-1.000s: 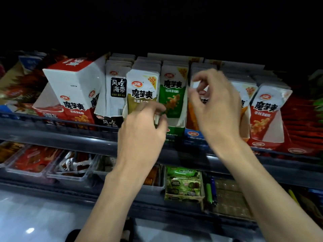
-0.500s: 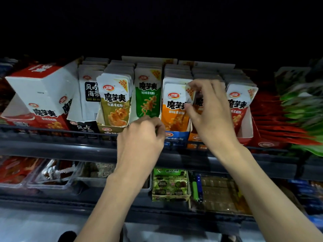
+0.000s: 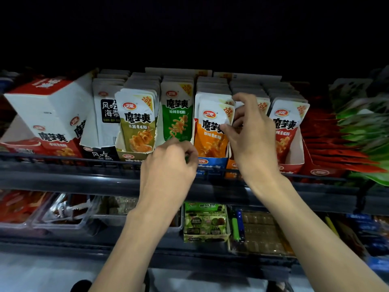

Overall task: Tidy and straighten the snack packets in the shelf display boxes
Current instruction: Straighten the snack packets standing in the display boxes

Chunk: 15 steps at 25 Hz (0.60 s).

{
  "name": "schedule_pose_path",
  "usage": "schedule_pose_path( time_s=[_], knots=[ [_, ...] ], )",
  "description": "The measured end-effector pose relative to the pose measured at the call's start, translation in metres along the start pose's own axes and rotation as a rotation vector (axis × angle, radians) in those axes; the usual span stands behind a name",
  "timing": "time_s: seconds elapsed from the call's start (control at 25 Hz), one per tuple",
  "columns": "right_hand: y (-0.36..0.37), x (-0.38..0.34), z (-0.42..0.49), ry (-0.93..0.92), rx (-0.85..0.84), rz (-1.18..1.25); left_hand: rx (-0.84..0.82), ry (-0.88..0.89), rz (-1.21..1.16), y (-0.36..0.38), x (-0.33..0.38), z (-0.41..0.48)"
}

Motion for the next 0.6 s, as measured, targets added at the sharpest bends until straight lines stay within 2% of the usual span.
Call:
schedule_pose_path(
  time_s=[0.2,0.32,0.48,0.6],
  knots=[
    [0.010,-0.003,0.001,0.010,-0.056,-0.083,-0.002,0.000,-0.015,-0.001,-0.001,0.000],
    [0.008,-0.003,0.003,0.020,-0.034,-0.020,-0.004,0.015,-0.031,0.000,-0.001,0.000],
    [-0.016,-0.001,0.004,0.118,0.022,0.343,0.053,0.031,-0.135,-0.005,-0.001,0.002],
    [-0.049,-0.002,0.010,0.083,0.136,0.625,0.080,0.066,-0.377,-0.010,0.007,0.002]
  ],
)
Point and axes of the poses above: each hand's wrist, its own z-axis towards the middle knuckle, its own y-axis out of the palm, x = y × z, the point moved 9 cm from there along z, towards the middle knuckle, and after that the axes turned 9 degrees about -z, right-handed, at the moved point
